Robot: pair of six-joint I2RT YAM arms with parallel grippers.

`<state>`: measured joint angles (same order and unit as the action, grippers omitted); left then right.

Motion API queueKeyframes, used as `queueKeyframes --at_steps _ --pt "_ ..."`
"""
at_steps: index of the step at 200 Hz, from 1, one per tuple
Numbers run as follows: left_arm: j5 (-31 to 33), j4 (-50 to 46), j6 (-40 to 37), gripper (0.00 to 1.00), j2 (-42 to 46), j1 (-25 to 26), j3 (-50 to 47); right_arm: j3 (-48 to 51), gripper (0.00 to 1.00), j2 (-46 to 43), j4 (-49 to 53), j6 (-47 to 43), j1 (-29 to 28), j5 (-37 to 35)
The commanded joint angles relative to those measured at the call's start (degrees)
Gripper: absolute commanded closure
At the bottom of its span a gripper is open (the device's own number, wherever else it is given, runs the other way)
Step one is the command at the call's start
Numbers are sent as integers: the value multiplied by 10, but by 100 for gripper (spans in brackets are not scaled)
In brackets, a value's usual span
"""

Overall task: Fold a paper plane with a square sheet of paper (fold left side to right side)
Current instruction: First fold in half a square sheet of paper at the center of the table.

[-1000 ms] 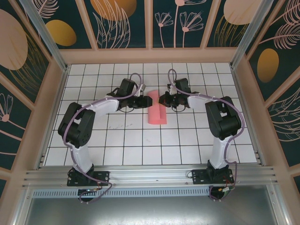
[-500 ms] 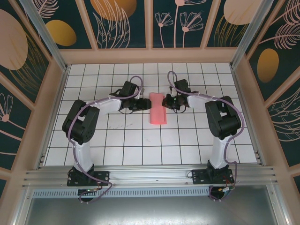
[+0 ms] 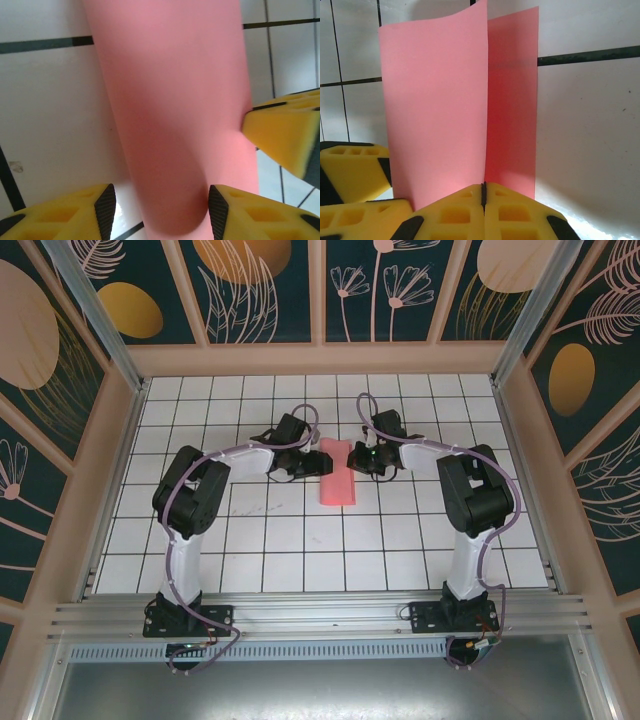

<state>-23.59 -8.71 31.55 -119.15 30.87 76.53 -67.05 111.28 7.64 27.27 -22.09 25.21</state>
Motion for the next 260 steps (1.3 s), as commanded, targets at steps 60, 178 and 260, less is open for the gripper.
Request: queueKeyframes --at_steps 60,178,260 --pt "33 -46 -11 47 -29 9 18 20 68 -55 -15 -15 0 -54" --pt "74 -101 -21 45 -62 23 57 74 47 -153 -37 -3 19 -111" --pt "84 -129 -28 41 -93 33 88 85 47 -172 -42 -5 20 -101"
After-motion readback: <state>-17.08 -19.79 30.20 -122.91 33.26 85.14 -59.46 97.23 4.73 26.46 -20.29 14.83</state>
